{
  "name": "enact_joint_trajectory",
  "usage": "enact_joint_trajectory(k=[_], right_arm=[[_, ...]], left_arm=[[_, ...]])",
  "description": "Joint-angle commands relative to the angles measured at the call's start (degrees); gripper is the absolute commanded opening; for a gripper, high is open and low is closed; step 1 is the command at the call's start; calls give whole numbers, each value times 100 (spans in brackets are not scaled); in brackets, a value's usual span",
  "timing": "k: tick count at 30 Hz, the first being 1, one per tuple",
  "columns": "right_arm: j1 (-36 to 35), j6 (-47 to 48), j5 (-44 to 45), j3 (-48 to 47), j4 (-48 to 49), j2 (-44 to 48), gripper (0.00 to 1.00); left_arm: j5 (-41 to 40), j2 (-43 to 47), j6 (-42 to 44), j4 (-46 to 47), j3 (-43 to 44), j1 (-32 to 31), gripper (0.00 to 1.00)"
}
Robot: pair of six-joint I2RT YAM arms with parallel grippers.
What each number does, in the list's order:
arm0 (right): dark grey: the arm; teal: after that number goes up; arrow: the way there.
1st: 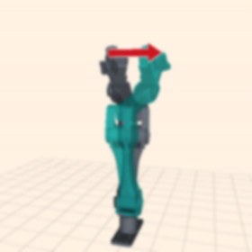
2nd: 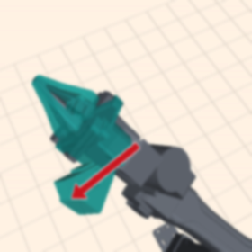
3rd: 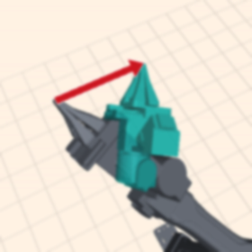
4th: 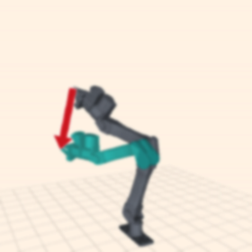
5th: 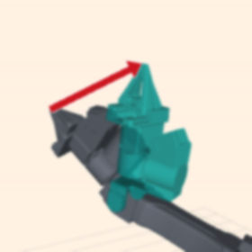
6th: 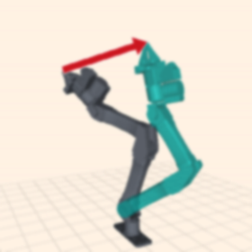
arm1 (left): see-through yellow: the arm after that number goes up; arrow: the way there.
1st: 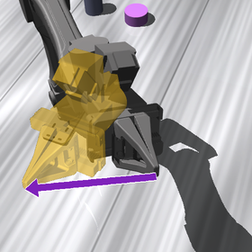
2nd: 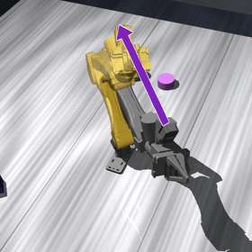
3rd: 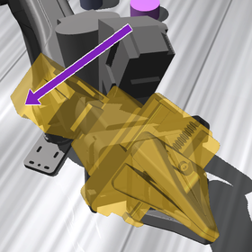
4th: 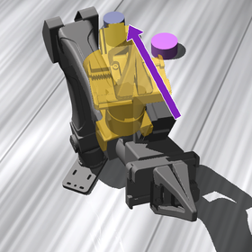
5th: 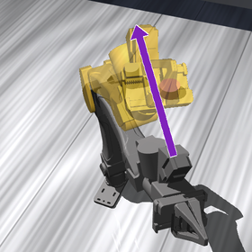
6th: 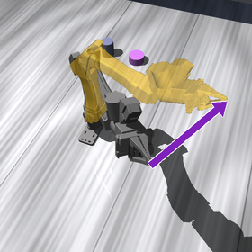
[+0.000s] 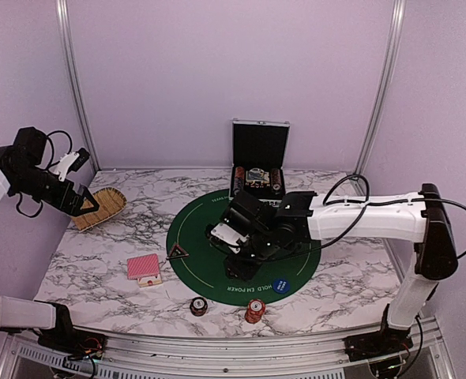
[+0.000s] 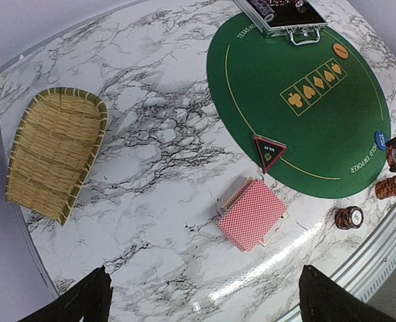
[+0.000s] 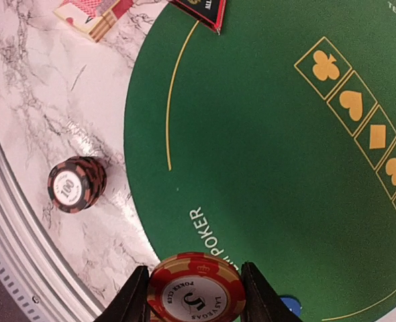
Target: Distribute texas hold em gaming equipment
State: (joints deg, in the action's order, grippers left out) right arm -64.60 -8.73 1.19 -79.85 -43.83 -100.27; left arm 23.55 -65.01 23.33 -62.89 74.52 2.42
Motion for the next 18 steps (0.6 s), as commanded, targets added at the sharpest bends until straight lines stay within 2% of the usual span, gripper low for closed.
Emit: enact_joint_trajectory(k=[1, 10, 18], right_arm=[[104, 290, -30, -900, 315, -852, 6], [171, 632, -410, -2792, 374, -2757, 6], [235, 662, -441, -3654, 372, -3694, 7]], left_arm=[[67, -74, -48, -184, 158, -10, 99], [81, -82, 3, -179, 136, -8, 99], [133, -35, 50, -179, 133, -9, 99]])
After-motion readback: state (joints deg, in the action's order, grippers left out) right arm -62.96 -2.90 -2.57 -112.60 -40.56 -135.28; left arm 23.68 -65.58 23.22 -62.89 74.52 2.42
